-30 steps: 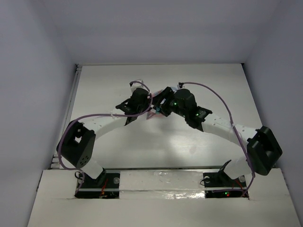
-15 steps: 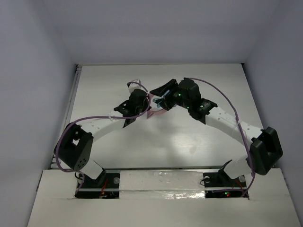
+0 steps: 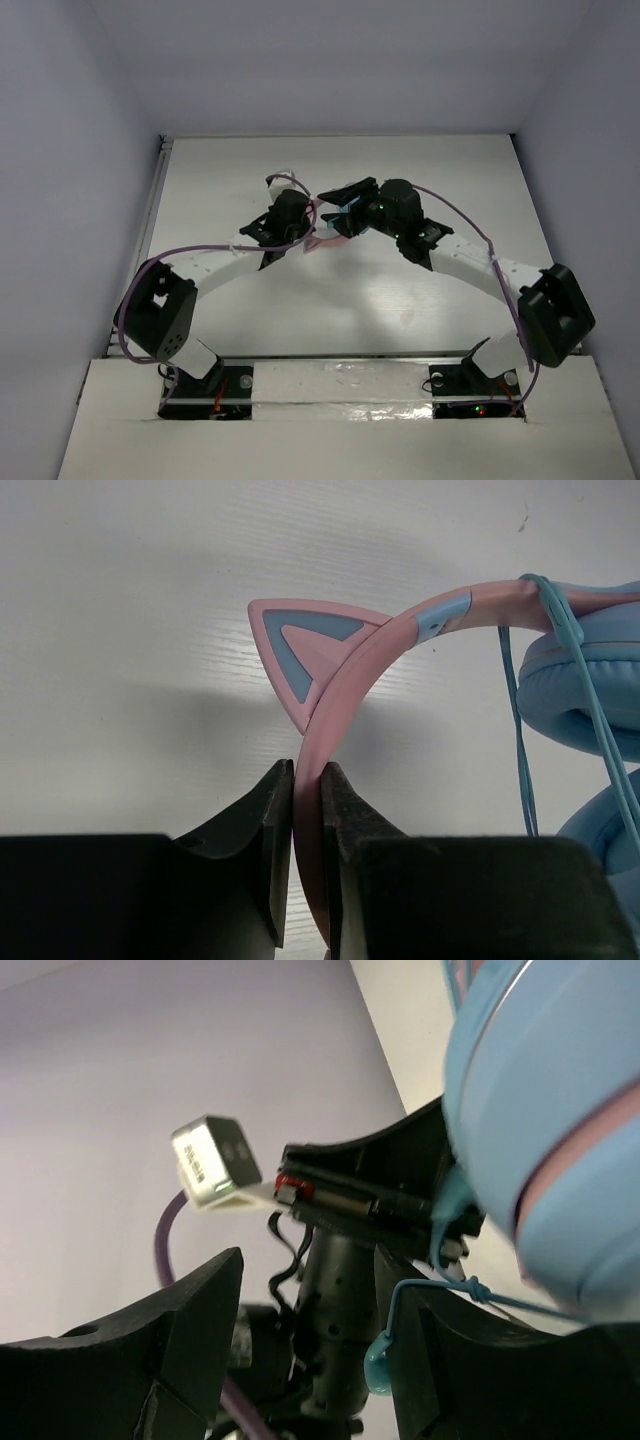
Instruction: Wrap the headphones
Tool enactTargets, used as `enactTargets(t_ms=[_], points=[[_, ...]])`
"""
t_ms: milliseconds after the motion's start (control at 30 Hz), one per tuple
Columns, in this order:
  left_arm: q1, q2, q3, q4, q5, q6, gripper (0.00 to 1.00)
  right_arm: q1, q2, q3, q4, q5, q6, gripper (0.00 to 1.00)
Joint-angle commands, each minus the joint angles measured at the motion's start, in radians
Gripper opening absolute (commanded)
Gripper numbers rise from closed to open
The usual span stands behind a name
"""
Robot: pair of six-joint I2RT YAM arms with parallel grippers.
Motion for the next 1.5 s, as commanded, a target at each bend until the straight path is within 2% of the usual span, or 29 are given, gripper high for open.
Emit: enactTargets(t_ms=[0,33,67,133,200,233,267,300,367,433,533,600,633,700,767,867,933,1000,1067,1100,1133,1167,1200,1233,1300,1333,1400,1433,1467], points=[[-0.022,-0.053,0.012,0.069,0.012,0.018,0.00,-0.007,-0.127,-0.020,0.120,0.010,-0.036,0.61],[-0.022,-0.052,0.029,0.060,0.012,0.029,0.00,-0.007,-0.147,0.013,-0.034,0.070,-0.092,0.61],[-0.022,-0.049,0.037,0.058,0.032,0.032,0.00,-0.018,-0.121,0.052,-0.115,0.062,-0.189,0.61],[-0.022,-0.030,0.052,0.058,0.056,0.037,0.00,-0.061,-0.040,0.154,-0.252,-0.058,-0.285,0.62],[-0.022,0.000,0.055,0.057,0.087,0.041,0.00,-0.061,0.020,0.373,-0.477,0.029,-0.469,0.65],[-0.022,0.010,0.054,0.055,0.092,0.041,0.00,-0.061,0.054,0.471,-0.687,0.064,-0.533,0.66],[-0.022,0.016,0.049,0.061,0.105,0.040,0.00,-0.061,0.150,0.671,-0.790,0.130,-0.648,0.66],[-0.022,0.027,0.045,0.066,0.110,0.040,0.00,-0.061,0.187,0.742,-0.880,0.159,-0.688,0.64],[-0.022,0.031,0.037,0.084,0.115,0.035,0.00,-0.052,0.217,0.778,-0.959,0.279,-0.759,0.65],[-0.022,0.042,0.043,0.092,0.122,0.034,0.00,-0.052,0.249,0.803,-1.061,0.270,-0.776,0.67],[-0.022,0.048,0.035,0.115,0.127,0.035,0.00,-0.052,0.182,0.715,-0.994,0.114,-0.749,0.68],[-0.022,0.044,0.023,0.130,0.141,0.032,0.00,-0.038,0.159,0.718,-1.025,0.144,-0.762,0.66],[-0.031,0.044,0.017,0.135,0.142,0.032,0.00,-0.038,0.204,0.795,-1.145,0.160,-0.781,0.66],[-0.031,0.044,0.011,0.141,0.144,0.029,0.00,-0.038,0.256,0.853,-1.240,0.210,-0.838,0.66],[-0.051,0.054,0.011,0.147,0.133,0.027,0.00,-0.038,0.301,0.905,-1.316,0.169,-0.848,0.65],[-0.081,0.080,0.022,0.159,0.124,0.017,0.00,-0.027,0.321,0.999,-1.328,0.150,-0.836,0.65],[-0.092,0.088,0.011,0.190,0.101,0.005,0.00,-0.027,0.336,0.992,-1.346,0.196,-0.838,0.67],[-0.092,0.094,0.005,0.219,0.139,-0.022,0.00,-0.027,0.384,1.065,-1.430,0.180,-0.858,0.71],[-0.092,0.100,0.008,0.251,0.186,-0.044,0.00,-0.006,0.349,1.027,-1.319,0.218,-0.815,0.77],[-0.092,0.108,0.018,0.251,0.205,-0.046,0.00,-0.006,0.343,0.964,-1.306,0.121,-0.807,0.80],[-0.092,0.105,0.026,0.239,0.210,-0.048,0.00,-0.006,0.384,1.027,-1.361,0.102,-0.825,0.80],[-0.092,0.096,0.017,0.247,0.202,-0.048,0.00,0.040,0.411,1.087,-1.484,0.214,-0.860,0.81],[-0.092,0.084,0.012,0.251,0.198,-0.045,0.00,0.050,0.378,1.094,-1.492,0.235,-0.862,0.84],[-0.092,0.062,0.009,0.238,0.184,-0.042,0.00,0.050,0.338,0.990,-1.448,0.198,-0.846,0.84],[-0.092,0.038,-0.004,0.254,0.178,-0.043,0.00,0.050,0.286,0.922,-1.426,0.198,-0.829,0.83],[-0.092,0.024,-0.012,0.276,0.176,-0.057,0.00,0.050,0.296,0.926,-1.455,0.196,-0.833,0.83],[-0.092,0.013,-0.011,0.271,0.182,-0.065,0.00,0.050,0.341,1.067,-1.536,0.209,-0.879,0.83],[-0.092,0.005,-0.014,0.276,0.179,-0.069,0.00,0.059,0.254,1.061,-1.506,0.210,-0.861,0.83],[-0.092,-0.001,-0.020,0.276,0.178,-0.071,0.00,0.059,0.190,0.867,-1.342,0.162,-0.806,0.82]])
